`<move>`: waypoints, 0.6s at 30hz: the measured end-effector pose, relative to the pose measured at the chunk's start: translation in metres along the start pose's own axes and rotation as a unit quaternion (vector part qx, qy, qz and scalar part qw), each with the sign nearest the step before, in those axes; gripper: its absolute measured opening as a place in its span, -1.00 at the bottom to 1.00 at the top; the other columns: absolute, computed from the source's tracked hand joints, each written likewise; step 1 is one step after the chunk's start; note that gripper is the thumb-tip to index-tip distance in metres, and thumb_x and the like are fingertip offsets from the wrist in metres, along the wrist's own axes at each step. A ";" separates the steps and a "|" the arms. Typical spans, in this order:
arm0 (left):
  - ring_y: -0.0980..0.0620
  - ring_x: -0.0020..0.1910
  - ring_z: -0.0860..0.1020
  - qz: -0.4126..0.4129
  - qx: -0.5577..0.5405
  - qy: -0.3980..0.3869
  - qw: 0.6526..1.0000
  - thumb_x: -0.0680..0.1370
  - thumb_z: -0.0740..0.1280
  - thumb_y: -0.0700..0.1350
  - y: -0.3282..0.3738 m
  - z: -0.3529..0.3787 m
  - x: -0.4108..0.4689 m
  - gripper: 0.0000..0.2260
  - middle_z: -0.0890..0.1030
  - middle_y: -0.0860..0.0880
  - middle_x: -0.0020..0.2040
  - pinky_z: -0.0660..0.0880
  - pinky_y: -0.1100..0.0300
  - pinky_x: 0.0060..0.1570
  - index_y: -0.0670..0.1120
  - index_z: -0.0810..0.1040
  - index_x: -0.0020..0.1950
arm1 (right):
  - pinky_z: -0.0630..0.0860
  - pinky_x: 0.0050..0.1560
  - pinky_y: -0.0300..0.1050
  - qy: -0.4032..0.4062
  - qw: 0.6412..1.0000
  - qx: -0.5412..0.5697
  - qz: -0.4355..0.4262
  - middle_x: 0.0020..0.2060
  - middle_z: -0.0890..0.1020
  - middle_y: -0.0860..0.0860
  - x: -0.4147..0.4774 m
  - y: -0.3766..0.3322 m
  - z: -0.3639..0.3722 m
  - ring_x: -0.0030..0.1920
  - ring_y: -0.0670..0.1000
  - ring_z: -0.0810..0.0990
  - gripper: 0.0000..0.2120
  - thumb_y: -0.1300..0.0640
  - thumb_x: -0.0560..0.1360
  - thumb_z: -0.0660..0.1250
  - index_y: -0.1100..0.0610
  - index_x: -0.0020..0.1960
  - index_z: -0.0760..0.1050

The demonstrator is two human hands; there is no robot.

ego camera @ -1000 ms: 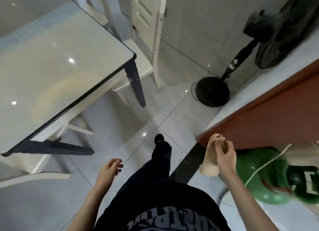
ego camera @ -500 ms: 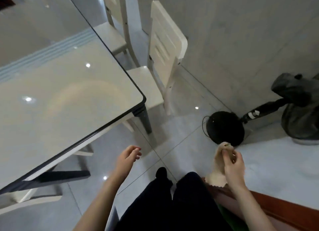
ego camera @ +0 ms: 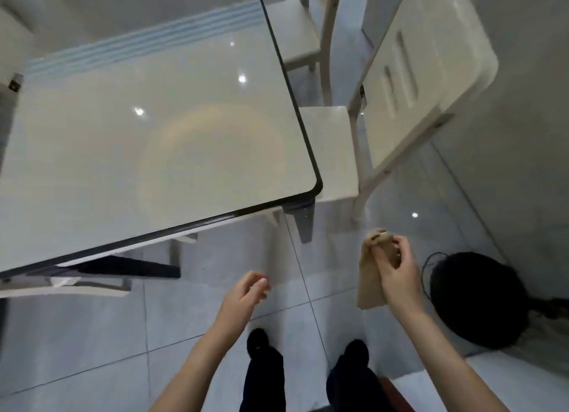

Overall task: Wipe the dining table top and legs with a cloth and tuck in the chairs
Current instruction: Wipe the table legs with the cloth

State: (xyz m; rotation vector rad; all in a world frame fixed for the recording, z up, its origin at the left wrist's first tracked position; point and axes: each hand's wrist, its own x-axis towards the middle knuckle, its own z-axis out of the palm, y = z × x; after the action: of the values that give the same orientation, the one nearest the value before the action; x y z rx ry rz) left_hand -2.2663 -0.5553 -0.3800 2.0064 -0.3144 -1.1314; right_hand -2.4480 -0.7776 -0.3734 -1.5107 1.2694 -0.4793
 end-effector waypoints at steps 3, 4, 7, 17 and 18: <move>0.07 -0.04 0.62 0.035 0.008 -0.005 0.999 0.43 0.24 0.22 -0.016 0.005 0.063 -0.68 0.65 0.02 -0.03 0.52 0.10 0.06 0.09 0.53 0.06 | 0.45 -0.04 -0.25 0.007 0.999 0.009 -0.045 -0.01 0.58 0.00 0.032 0.030 0.044 -0.02 -0.14 0.52 -0.80 0.11 0.52 0.39 0.02 0.11 0.46; 0.09 0.00 0.61 0.045 0.009 -0.010 0.999 0.42 0.25 0.25 -0.024 0.008 0.085 -0.68 0.63 0.05 0.01 0.52 0.13 0.07 0.15 0.51 0.09 | 0.47 0.00 -0.16 0.009 0.998 0.012 -0.057 0.01 0.58 0.00 0.041 0.042 0.060 0.00 -0.12 0.53 -0.79 0.04 0.51 0.38 -0.01 0.11 0.45; 0.19 0.11 0.53 0.089 -0.007 -0.031 0.996 0.53 0.29 0.17 -0.044 0.018 0.153 -0.72 0.55 0.12 0.15 0.44 0.37 -0.01 0.21 0.43 0.23 | 0.49 0.07 -0.02 0.021 0.994 0.038 -0.104 0.05 0.57 0.00 0.069 0.076 0.109 0.07 0.01 0.54 -0.71 -0.15 0.42 0.29 -0.13 0.11 0.44; 0.28 0.11 0.55 0.354 -0.147 -0.042 0.923 0.36 0.39 0.12 -0.077 0.079 0.329 -0.56 0.61 0.24 0.08 0.46 0.37 0.04 0.13 0.43 0.21 | 0.46 -0.20 -0.44 0.116 0.938 0.138 -0.295 -0.14 0.58 -0.25 0.153 0.155 0.203 -0.13 -0.24 0.55 -0.81 0.14 0.54 0.33 -0.15 0.04 0.45; 0.30 0.06 0.56 0.385 -0.162 -0.031 0.908 0.37 0.38 0.11 -0.079 0.085 0.337 -0.58 0.62 0.26 0.04 0.44 0.42 -0.01 0.09 0.45 0.20 | 0.45 -0.23 -0.45 0.125 0.927 0.151 -0.319 -0.16 0.59 -0.26 0.159 0.159 0.206 -0.16 -0.25 0.55 -0.83 0.10 0.52 0.35 -0.13 0.03 0.46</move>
State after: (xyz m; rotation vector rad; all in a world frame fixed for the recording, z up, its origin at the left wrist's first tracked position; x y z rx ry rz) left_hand -2.1552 -0.7338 -0.6678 1.3425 -0.8104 -0.6736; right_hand -2.2967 -0.8055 -0.6366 -1.6067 0.8054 -1.2676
